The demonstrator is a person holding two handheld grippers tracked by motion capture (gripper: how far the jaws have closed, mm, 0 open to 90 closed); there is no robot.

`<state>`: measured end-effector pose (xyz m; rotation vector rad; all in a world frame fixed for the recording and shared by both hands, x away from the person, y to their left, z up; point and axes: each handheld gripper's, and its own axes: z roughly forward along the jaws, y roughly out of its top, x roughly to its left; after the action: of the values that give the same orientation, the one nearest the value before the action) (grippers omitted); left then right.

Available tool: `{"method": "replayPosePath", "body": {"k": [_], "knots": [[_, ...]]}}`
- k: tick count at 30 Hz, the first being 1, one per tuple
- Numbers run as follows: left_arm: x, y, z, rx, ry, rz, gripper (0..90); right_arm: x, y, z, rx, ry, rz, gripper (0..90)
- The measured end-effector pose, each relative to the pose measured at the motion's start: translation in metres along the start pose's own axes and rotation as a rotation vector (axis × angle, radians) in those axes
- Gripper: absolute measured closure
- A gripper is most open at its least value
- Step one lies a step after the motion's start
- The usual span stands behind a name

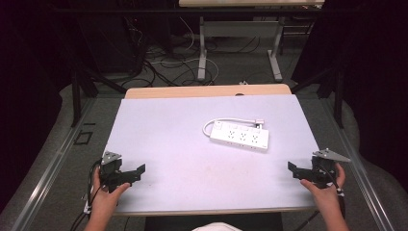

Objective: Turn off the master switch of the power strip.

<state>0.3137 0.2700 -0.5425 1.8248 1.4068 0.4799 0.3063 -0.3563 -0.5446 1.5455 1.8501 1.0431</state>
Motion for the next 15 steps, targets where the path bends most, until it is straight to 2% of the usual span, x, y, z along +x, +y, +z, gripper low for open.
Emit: {"method": "replayPosePath", "body": {"k": [1,2,3,5,8,10,15], "knots": [[0.0,0.0,0.0,0.0,0.0,0.0,1.4,0.0,0.0,0.0,0.0,0.0,0.0,0.5],[-0.001,0.0,0.0,0.003,0.0,0.004,1.4,0.002,0.0,0.002,-0.035,-0.014,-0.016,1.0],[-0.001,-0.001,0.0,0.0,0.002,0.003,1.5,0.003,0.001,0.0,0.004,-0.015,-0.023,1.0],[-0.001,-0.001,0.0,0.008,0.0,0.009,1.8,0.004,0.001,0.0,0.012,-0.008,-0.029,1.0],[-0.002,-0.002,0.0,0.003,0.003,0.012,1.9,0.006,0.001,0.002,0.012,0.0,-0.058,1.9],[-0.002,-0.002,-0.002,0.015,0.003,0.021,1.9,0.008,0.002,0.003,0.014,0.003,-0.059,2.8],[-0.002,-0.004,-0.006,0.01,0.0,0.031,1.9,0.011,0.003,0.003,0.008,0.012,-0.069,6.1]]}}
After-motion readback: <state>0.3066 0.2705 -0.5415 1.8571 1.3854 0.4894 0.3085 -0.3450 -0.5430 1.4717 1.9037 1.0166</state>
